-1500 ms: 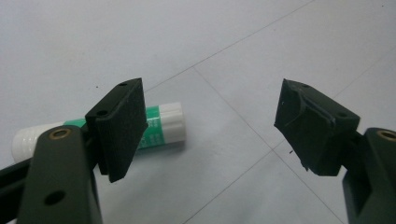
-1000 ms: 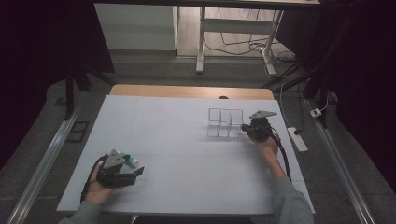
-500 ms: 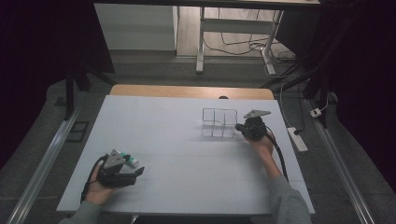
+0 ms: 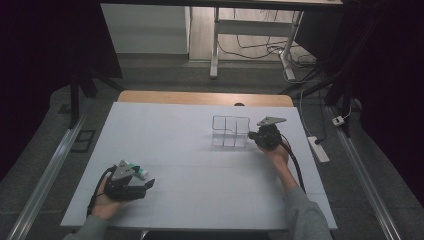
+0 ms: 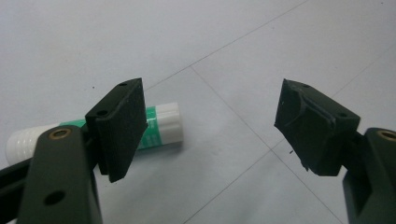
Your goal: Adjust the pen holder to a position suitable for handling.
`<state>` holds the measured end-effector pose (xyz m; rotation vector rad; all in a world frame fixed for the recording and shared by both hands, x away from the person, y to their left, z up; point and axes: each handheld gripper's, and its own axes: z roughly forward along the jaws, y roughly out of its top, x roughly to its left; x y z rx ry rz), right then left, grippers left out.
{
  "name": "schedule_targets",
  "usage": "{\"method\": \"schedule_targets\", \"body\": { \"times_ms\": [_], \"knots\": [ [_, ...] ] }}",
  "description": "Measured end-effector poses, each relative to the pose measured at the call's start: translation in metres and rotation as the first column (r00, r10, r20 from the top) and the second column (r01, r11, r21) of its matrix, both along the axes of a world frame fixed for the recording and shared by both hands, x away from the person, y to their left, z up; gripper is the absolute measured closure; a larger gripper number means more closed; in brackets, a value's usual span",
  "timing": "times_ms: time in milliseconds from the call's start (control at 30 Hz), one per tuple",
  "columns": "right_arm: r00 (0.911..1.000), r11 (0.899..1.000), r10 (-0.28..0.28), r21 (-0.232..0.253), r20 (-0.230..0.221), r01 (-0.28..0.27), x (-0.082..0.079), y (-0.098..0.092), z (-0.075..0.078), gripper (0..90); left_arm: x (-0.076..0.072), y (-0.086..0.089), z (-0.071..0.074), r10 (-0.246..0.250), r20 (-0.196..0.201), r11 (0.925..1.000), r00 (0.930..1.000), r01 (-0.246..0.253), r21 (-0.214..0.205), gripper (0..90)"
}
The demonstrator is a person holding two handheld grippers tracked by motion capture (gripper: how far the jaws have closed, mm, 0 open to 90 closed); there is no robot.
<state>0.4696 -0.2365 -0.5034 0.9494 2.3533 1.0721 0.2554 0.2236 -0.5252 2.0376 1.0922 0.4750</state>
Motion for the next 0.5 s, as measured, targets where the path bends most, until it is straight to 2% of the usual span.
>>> {"method": "schedule_targets", "body": {
  "times_ms": [500],
  "knots": [
    [0.9997,1.000,0.025,0.003,0.003,-0.025,0.001,0.015,0.000,89.5,0.000,0.002,0.000,0.001,0.002,1.0000,1.0000,-0.001,0.000,24.8]
  ]
}}
